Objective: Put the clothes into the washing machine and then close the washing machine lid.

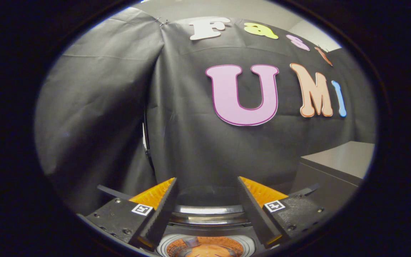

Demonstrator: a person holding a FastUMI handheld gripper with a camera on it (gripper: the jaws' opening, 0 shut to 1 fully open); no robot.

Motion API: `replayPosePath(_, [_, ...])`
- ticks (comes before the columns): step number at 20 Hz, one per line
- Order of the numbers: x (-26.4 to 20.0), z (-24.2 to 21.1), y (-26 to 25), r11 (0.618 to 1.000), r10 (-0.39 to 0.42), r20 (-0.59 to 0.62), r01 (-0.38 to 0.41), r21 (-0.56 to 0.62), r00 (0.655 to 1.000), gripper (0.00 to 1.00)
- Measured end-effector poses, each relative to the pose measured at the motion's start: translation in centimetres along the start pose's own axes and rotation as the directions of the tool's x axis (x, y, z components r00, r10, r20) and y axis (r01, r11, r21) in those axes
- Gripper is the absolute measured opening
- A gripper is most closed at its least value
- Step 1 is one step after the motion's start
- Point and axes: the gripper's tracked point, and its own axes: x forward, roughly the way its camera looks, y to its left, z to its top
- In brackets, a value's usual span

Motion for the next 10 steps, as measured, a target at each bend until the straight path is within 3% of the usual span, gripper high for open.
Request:
replayPosePath(6, [-0.4, 0.0, 0.2, 0.999, 0.037, 0.037, -0.037, 0.001, 0.999, 0.98])
replayPosePath(10, [-1.5, -3.0, -0.2, 0.999, 0.002, -0.055, 0.000, 0.035, 0.998, 1.00])
